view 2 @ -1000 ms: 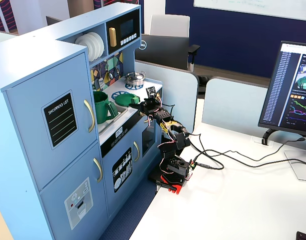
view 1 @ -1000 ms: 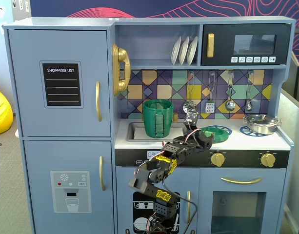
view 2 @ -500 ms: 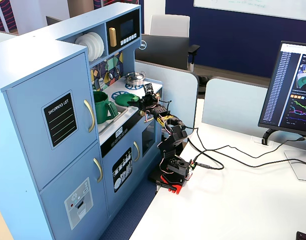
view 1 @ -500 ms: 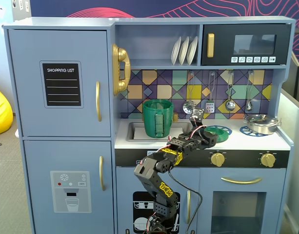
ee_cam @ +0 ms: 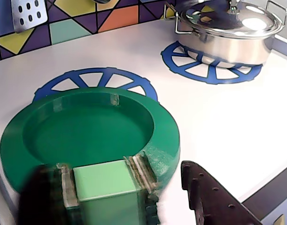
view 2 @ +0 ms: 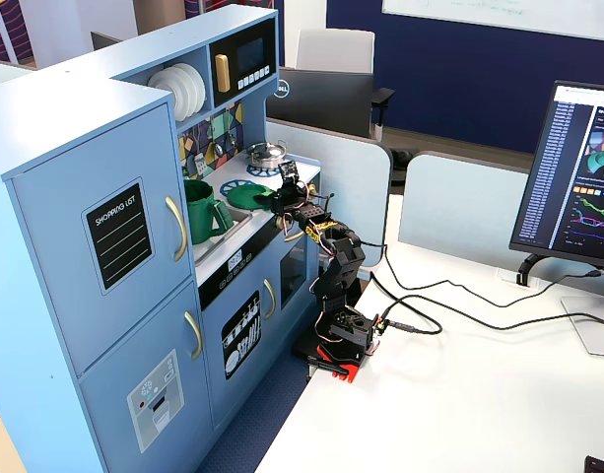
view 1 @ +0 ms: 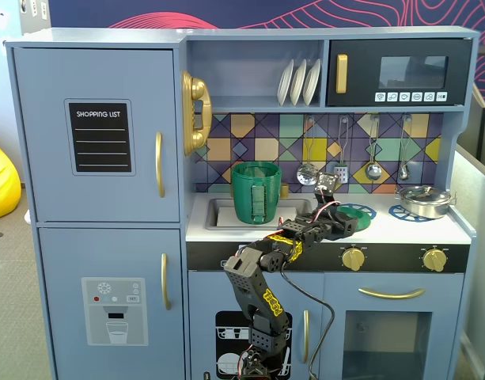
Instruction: Pick up the lid from the counter and put it on the green recipient
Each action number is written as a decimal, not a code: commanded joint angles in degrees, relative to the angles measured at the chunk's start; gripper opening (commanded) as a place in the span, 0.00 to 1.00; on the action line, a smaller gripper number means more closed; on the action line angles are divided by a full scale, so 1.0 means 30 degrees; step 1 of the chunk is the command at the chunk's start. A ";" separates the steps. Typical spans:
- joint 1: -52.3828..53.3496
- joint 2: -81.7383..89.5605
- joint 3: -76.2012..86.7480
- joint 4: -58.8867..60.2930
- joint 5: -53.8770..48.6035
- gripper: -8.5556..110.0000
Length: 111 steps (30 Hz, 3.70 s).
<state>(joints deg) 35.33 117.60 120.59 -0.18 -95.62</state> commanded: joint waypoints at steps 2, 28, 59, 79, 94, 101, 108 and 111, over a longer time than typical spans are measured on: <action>-0.0879 0.0234 -0.1289 -0.0527 0.0381 0.07; -0.7705 0.0322 -1.5117 0.9727 -0.0176 0.07; -1.0781 -0.0029 -1.4209 1.0957 -0.1377 0.07; -1.1191 0.0645 -1.2568 1.1191 -0.1055 0.09; -1.0781 0.2607 -1.3975 1.2627 -0.0176 0.40; -1.1191 1.0312 -0.5830 1.5469 -0.0059 0.42; -1.0986 1.6670 0.4277 1.7402 0.0352 0.35; -1.0693 1.9102 0.9053 1.7813 -0.0029 0.26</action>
<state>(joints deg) 2.37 166.38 132.98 52.21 -95.10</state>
